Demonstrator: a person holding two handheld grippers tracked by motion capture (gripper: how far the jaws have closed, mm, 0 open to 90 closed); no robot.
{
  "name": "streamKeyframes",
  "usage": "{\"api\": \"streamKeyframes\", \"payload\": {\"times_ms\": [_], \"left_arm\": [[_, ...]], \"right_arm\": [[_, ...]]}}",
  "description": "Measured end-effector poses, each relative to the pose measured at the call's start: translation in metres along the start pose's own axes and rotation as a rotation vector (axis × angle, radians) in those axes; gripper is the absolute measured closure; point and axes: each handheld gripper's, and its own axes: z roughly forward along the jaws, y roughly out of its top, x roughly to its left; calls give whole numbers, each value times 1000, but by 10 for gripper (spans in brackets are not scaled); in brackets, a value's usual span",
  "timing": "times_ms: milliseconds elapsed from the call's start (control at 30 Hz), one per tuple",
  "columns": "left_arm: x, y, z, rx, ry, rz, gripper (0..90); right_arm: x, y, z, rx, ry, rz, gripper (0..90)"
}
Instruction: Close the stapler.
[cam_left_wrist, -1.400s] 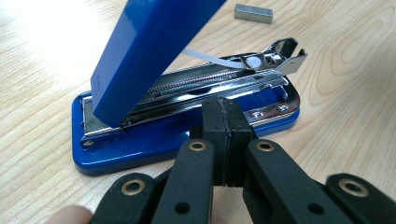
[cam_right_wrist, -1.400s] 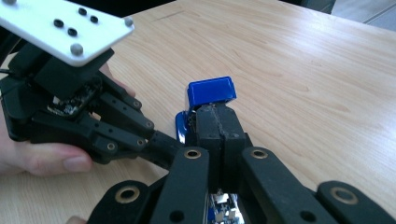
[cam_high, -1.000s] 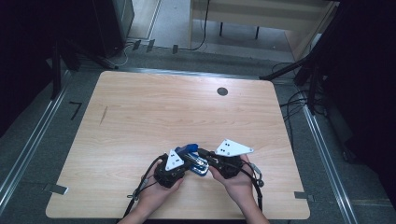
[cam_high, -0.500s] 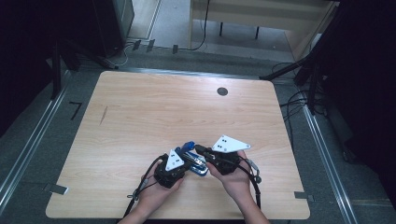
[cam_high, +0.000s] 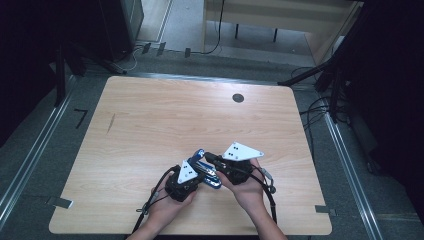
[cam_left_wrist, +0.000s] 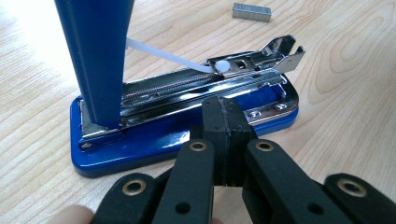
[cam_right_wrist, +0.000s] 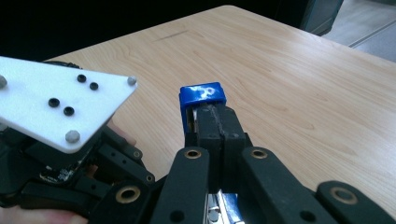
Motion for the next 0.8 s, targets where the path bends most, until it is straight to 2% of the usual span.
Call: {"api": "streamKeyframes", "payload": {"times_ms": [800], "left_arm": [[0, 0, 0, 1, 5, 6, 900]], "right_arm": [[4, 12, 18, -20, 21, 1, 900]]}}
